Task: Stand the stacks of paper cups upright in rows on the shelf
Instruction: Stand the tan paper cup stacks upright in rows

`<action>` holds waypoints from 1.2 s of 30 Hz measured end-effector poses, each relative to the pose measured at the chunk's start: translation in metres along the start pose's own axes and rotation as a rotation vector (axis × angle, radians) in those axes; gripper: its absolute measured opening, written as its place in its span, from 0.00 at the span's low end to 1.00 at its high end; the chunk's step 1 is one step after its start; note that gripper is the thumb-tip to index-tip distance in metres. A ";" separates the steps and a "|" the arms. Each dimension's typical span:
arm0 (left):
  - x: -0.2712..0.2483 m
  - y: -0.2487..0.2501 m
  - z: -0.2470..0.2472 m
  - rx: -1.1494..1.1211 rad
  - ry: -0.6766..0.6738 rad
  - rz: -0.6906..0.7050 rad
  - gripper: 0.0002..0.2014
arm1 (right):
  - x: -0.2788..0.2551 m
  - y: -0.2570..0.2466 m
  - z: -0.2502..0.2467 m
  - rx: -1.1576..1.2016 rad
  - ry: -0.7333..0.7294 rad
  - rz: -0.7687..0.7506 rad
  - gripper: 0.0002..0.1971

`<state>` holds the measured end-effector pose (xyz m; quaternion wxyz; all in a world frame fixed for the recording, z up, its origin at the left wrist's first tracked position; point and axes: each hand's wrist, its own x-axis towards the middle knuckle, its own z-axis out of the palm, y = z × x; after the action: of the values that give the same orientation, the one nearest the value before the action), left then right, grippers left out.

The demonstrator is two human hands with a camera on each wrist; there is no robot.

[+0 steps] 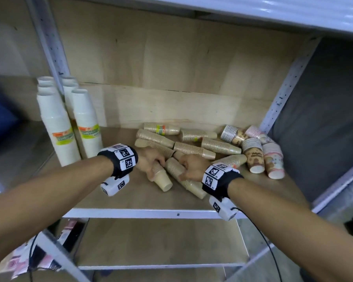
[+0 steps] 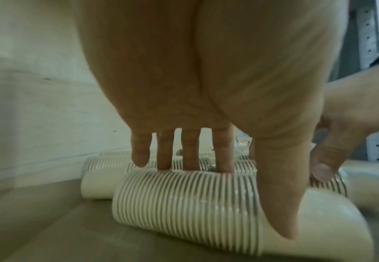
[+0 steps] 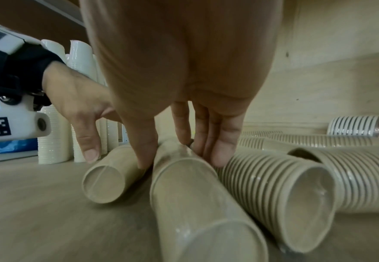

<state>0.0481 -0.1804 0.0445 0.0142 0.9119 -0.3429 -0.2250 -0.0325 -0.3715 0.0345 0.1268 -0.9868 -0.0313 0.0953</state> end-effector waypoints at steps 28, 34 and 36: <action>-0.006 -0.004 -0.029 -0.061 0.175 0.001 0.27 | 0.006 -0.025 -0.061 -0.062 -0.155 0.112 0.26; -0.016 -0.019 -0.044 -0.213 0.293 -0.039 0.26 | 0.022 -0.045 -0.084 -0.127 -0.137 0.004 0.23; -0.019 -0.023 -0.049 -0.256 0.332 -0.079 0.24 | 0.029 -0.053 -0.087 -0.145 -0.127 -0.034 0.22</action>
<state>0.0704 -0.1565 0.0924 0.1773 0.9400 -0.2684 -0.1135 0.0108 -0.3389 0.1260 0.0547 -0.9847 -0.0628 0.1530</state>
